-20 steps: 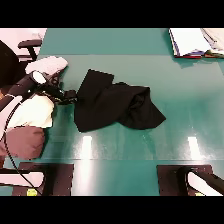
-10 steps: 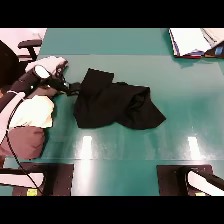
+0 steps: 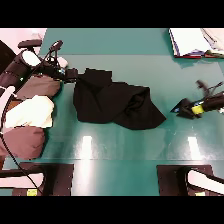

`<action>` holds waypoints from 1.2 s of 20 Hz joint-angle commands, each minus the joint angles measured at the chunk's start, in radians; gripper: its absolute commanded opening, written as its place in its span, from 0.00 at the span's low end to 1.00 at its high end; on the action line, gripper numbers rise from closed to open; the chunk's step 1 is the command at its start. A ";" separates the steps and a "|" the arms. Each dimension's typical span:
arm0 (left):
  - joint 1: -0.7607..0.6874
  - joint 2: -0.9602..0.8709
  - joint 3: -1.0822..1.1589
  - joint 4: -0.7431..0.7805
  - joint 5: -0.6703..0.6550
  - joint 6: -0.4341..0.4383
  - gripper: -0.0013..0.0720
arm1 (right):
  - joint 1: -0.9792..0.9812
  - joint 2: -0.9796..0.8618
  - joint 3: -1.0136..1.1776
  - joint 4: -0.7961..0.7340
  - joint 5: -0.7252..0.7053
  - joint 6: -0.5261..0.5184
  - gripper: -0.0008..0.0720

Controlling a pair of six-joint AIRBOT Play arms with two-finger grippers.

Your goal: Fold the shirts.

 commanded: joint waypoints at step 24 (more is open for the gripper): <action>0.071 0.668 0.695 0.056 -0.021 0.028 0.04 | -0.137 0.441 1.046 -0.081 0.150 -0.032 0.03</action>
